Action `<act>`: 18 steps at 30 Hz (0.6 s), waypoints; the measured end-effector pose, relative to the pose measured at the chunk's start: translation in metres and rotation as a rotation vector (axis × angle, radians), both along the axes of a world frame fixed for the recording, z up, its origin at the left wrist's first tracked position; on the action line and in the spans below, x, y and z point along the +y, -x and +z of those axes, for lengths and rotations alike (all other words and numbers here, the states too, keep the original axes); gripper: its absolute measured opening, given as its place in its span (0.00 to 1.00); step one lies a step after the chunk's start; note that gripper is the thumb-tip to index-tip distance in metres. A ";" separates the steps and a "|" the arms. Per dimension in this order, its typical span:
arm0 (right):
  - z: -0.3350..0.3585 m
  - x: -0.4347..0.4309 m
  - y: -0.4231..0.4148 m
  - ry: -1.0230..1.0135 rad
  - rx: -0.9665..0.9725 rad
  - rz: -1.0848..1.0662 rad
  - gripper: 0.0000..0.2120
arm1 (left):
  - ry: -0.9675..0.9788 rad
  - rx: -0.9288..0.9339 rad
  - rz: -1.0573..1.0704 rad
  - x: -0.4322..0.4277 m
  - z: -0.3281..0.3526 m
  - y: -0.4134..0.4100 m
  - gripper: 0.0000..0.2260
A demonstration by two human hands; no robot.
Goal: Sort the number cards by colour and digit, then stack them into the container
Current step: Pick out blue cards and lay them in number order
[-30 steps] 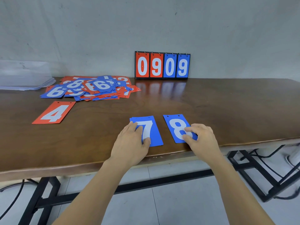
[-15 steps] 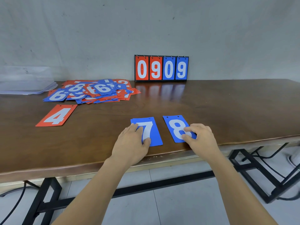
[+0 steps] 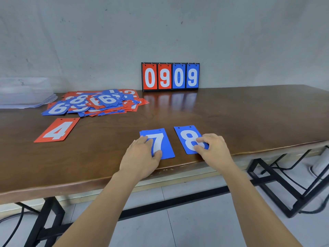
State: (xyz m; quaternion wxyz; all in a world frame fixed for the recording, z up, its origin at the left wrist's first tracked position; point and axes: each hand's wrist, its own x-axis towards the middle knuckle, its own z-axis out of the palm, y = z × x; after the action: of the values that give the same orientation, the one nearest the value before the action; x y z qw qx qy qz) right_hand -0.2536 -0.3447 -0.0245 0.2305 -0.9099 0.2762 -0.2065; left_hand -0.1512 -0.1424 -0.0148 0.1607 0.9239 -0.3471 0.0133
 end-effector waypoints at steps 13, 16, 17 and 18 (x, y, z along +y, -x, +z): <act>-0.006 0.030 -0.011 0.088 0.036 0.016 0.14 | -0.007 0.042 0.038 0.032 0.002 -0.008 0.26; -0.005 0.030 -0.012 0.075 0.052 0.017 0.14 | 0.012 0.038 0.042 0.031 0.001 -0.008 0.25; -0.005 0.030 -0.012 0.063 0.048 0.020 0.15 | 0.017 0.038 0.043 0.032 0.000 -0.008 0.25; -0.004 0.029 -0.011 0.043 0.029 0.023 0.15 | 0.026 0.042 0.043 0.032 0.000 -0.008 0.26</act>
State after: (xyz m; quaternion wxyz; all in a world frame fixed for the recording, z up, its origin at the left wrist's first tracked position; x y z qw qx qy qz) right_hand -0.2425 -0.3153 -0.0287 0.2095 -0.9207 0.2643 -0.1965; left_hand -0.1428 -0.1104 -0.0147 0.1799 0.9290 -0.3234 0.0017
